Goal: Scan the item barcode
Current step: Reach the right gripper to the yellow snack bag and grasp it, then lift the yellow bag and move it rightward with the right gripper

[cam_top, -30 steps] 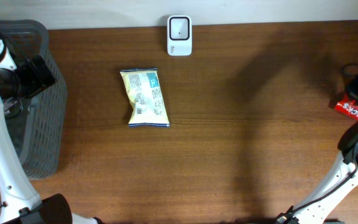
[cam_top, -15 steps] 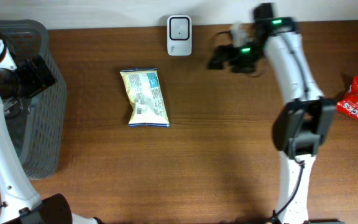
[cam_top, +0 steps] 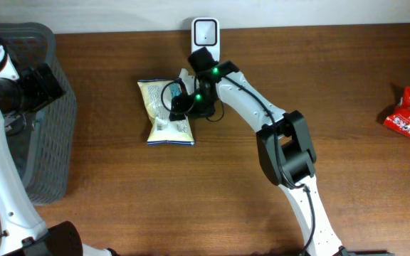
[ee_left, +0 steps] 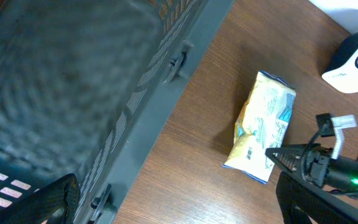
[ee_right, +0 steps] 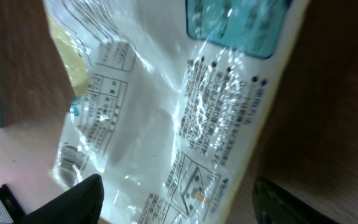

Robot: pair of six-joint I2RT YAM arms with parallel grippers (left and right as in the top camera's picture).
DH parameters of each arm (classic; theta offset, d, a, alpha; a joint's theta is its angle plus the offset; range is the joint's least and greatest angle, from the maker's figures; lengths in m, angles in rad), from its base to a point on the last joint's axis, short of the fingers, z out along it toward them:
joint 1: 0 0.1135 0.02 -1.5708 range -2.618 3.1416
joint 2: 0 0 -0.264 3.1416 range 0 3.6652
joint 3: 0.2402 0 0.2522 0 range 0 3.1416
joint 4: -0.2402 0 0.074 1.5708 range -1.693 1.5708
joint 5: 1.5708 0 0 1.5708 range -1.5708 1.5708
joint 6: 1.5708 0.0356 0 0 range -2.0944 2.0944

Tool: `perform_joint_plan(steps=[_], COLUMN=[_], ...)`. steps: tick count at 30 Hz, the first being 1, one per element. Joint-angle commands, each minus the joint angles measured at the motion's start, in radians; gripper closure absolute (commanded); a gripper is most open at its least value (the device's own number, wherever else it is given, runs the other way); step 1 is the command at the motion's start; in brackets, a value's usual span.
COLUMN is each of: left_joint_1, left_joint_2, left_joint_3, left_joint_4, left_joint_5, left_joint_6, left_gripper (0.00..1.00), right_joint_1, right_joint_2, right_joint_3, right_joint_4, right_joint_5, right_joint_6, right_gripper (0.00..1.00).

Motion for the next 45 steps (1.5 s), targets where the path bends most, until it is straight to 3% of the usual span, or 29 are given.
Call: perform_joint_plan(steps=[1,3,5,6,10,19,22,25,28,29,30,31,33,34,36,38,45], left_joint_1=[0.004,0.005,0.005,0.004,0.005,0.005,0.005,0.005,0.004,0.004,0.005,0.005,0.005,0.004,0.004,0.005,0.005], left_joint_2=[-0.004,-0.004,-0.004,-0.004,-0.004,-0.004,-0.004,-0.004,-0.004,-0.004,-0.004,-0.004,-0.004,-0.004,-0.004,-0.004,-0.004], left_joint_3=[-0.003,-0.003,-0.003,-0.003,-0.003,-0.003,-0.003,-0.003,-0.003,-0.003,-0.003,-0.003,-0.003,-0.003,-0.003,-0.003,-0.003], left_joint_4=[0.002,0.002,0.002,0.002,0.002,0.002,0.002,0.002,0.002,0.002,0.002,0.002,0.002,0.002,0.002,0.002,0.002], left_joint_5=[0.011,0.011,0.011,0.011,0.01,0.011,0.01,0.011,0.01,0.01,0.011,0.01,0.011,0.01,0.01,0.01,0.01], left_joint_6=[-0.01,-0.01,-0.01,-0.01,-0.01,-0.01,-0.01,-0.01,-0.01,-0.01,-0.01,-0.01,-0.01,-0.01,-0.01,-0.01,-0.01], left_gripper=[0.01,0.01,0.01,0.01,0.01,0.01,0.01,0.01,0.01,0.01,0.01,0.01,0.01,0.01,0.01,0.01,0.01], right_joint_1=[0.013,0.021,0.028,0.028,0.004,0.007,0.005,-0.014,-0.015,-0.018,-0.028,-0.044,-0.122,-0.189,-0.299,-0.375,-0.385], right_joint_2=[0.035,0.039,0.039,0.039,-0.009,-0.322,-0.399,-0.402,-0.4,-0.397,-0.389,-0.383,-0.361,-0.345,-0.311,-0.271,-0.201], right_joint_3=[-0.037,-0.068,-0.082,-0.081,-0.057,-0.025,-0.025,-0.029,-0.068,-0.08,-0.098,-0.111,-0.141,-0.154,-0.191,-0.247,-0.4], right_joint_4=[0.017,0.042,0.064,0.063,0.025,-0.279,-0.404,-0.528,-0.499,-0.473,-0.434,-0.409,-0.357,-0.329,-0.27,-0.202,0.063], right_joint_5=[-0.013,-0.014,-0.013,-0.013,0.079,0.726,0.978,1.041,1.023,0.997,0.949,0.909,0.761,0.585,0.167,-0.066,-0.064], right_joint_6=[-0.001,-0.001,-0.001,-0.001,-0.001,0.0,0.059,0.06,0.07,0.069,0.032,-0.007,-0.017,-0.046,-0.284,-0.346,-0.313], right_gripper=[0.28,0.41,0.86,0.96,0.96,0.96,0.96,0.96,0.96,0.86,0.64,0.32,0.16,0.13,0.11,0.11,0.15])
